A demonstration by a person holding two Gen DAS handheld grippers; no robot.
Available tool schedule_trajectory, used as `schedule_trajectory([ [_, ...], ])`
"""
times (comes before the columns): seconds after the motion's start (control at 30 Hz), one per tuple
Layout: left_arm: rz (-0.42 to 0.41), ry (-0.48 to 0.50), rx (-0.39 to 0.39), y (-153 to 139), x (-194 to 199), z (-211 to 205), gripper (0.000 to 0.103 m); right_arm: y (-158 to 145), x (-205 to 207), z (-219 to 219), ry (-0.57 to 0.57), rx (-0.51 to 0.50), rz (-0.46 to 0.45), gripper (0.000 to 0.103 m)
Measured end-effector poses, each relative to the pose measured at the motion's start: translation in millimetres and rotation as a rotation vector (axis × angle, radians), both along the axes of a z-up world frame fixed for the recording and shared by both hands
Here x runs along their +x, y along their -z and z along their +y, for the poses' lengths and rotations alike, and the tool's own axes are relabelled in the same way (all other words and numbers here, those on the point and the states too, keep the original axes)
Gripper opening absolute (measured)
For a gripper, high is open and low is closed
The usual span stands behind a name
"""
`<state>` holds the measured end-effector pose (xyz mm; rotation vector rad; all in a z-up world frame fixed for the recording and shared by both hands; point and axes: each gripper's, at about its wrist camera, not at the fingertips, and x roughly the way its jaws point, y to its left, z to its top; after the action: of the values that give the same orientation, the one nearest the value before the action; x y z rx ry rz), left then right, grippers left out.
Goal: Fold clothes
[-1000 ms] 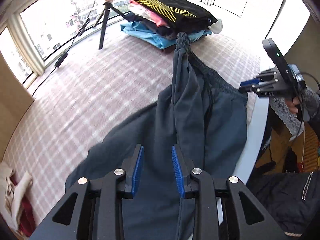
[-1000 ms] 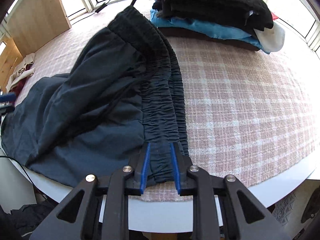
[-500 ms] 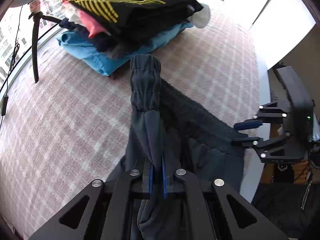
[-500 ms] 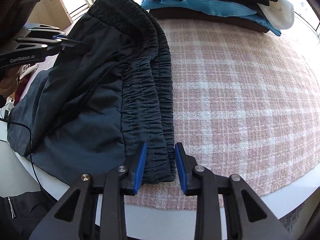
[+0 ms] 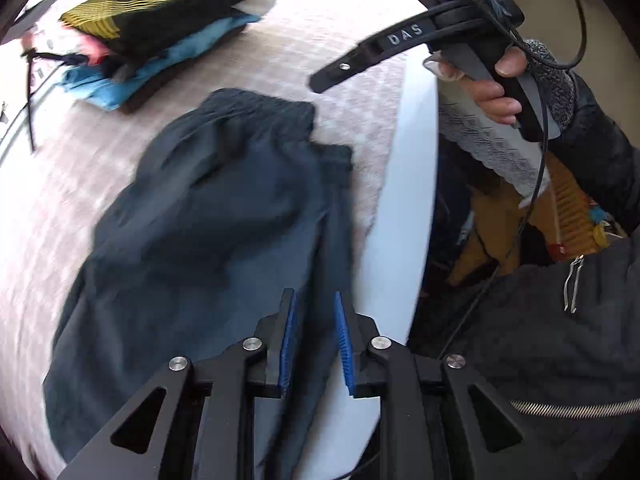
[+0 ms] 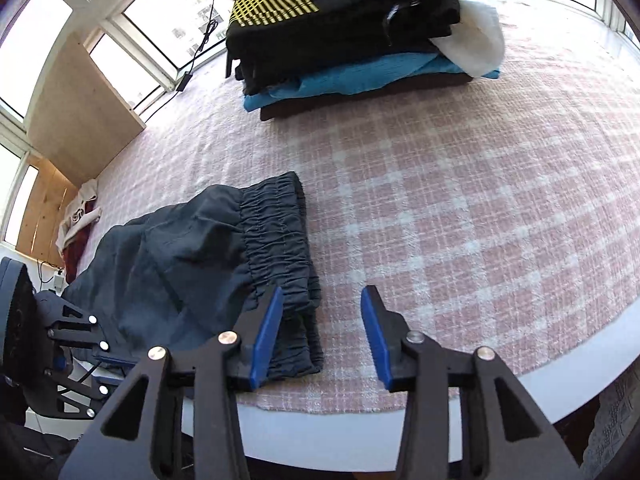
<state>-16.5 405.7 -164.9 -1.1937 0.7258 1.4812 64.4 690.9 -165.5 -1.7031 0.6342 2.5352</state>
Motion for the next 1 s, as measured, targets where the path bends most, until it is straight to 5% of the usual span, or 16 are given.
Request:
schedule_trajectory([
  [0.23, 0.028, -0.368, -0.138, 12, -10, -168, 0.024, 38, -28, -11, -0.022, -0.07, -0.06, 0.043],
  [0.33, 0.023, -0.435, -0.191, 25, 10, -208, 0.029, 39, -37, -10, -0.026, -0.109, -0.051, 0.043],
  [0.6, 0.094, -0.342, -0.209, 63, 38, -200, 0.036, 35, -49, -16, -0.036, -0.08, -0.087, 0.022],
  [1.0, 0.041, -0.354, -0.16, 69, 27, -201, 0.036, 22, -46, -24, -0.063, -0.001, -0.103, 0.021],
])
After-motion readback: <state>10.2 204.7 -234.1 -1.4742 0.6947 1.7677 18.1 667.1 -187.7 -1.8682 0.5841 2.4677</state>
